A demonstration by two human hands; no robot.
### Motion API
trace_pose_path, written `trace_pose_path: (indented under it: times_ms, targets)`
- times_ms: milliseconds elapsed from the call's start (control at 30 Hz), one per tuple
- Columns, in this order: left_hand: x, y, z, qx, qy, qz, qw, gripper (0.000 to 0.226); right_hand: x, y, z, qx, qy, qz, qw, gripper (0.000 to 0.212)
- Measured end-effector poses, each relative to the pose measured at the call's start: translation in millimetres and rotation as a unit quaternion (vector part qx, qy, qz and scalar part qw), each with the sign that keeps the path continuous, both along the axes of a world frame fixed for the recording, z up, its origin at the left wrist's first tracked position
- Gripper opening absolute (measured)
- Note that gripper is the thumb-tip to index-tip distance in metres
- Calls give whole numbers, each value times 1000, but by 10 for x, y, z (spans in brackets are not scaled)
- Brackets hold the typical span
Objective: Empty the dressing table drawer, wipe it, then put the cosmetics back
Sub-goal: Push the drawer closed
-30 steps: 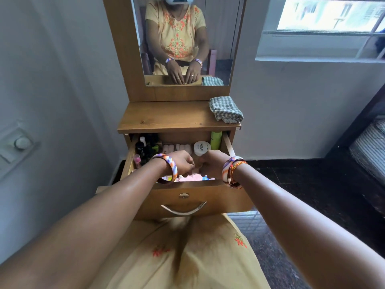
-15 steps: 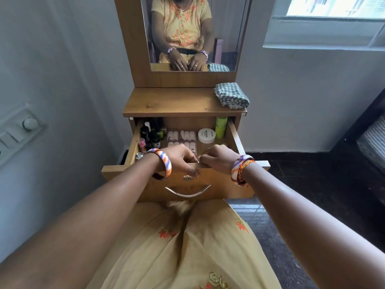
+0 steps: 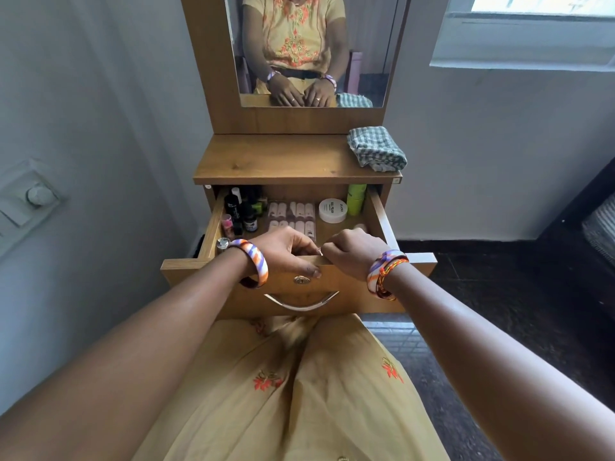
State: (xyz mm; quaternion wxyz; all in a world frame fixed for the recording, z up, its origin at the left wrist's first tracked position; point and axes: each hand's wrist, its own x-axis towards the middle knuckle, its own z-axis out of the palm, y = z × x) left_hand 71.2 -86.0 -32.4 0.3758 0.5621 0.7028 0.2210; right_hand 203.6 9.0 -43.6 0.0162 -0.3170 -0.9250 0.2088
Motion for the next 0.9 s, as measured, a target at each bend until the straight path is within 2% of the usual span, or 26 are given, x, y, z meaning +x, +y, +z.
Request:
trace_pose_path:
  times_ms: [367, 500, 600, 733, 900]
  targets:
    - [-128, 151, -63, 95, 106, 80, 986, 40, -134, 159, -69, 101, 38, -19, 994, 41]
    - [-157, 171, -129, 219, 152, 81, 960, 42, -143, 256, -93, 152, 99, 20, 983, 36]
    - [-208, 230, -193, 282, 219, 70, 931, 60, -160, 319, -107, 186, 122, 54, 973, 59]
    - [-224, 300, -140, 253, 285, 67, 922, 86, -199, 371, -61, 234, 105, 53, 965, 78]
    - [-264, 426, -133, 175, 444, 51, 877, 105, -281, 490, -31, 240, 45, 90, 966, 93]
